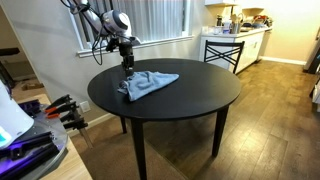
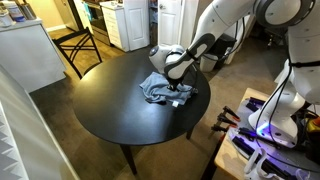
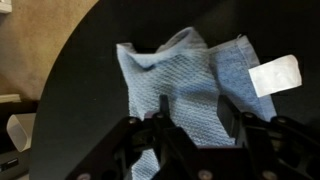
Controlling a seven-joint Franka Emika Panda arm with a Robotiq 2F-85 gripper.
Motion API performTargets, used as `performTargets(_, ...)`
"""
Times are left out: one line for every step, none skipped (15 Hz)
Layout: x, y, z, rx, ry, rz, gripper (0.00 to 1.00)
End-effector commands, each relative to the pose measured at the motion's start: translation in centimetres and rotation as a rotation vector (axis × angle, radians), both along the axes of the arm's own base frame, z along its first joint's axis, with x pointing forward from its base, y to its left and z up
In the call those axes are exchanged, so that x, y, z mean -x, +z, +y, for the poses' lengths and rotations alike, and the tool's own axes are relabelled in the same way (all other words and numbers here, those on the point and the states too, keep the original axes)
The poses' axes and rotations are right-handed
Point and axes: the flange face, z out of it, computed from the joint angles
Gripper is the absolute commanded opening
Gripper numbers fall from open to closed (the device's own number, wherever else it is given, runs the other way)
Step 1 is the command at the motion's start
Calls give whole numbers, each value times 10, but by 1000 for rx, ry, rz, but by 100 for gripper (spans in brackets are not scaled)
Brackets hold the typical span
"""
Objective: Wipe the table with the blue cloth
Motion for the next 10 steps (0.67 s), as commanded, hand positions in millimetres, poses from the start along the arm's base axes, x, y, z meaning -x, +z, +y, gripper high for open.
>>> performTargets(-17, -30, 1, -49, -17, -11, 84)
performTargets(-22, -38, -2, -56, -23, -16, 89)
performTargets(-28, -47, -6, -65, -35, -27, 97)
performTargets(-35, -54, -10, -73, -40, -46, 99)
performTargets(-43, -59, -15, -83, -54, -72, 100)
performTargets(-50, -62, -19, -94, -48, -113, 100)
performTargets(-57, -63, -21, -109, -42, -143, 100)
performTargets(-62, -64, -23, -119, -33, -163, 100)
performTargets(-66, -64, -25, -119, -35, -179, 100)
performTargets(-68, -64, -26, -120, -28, -192, 100)
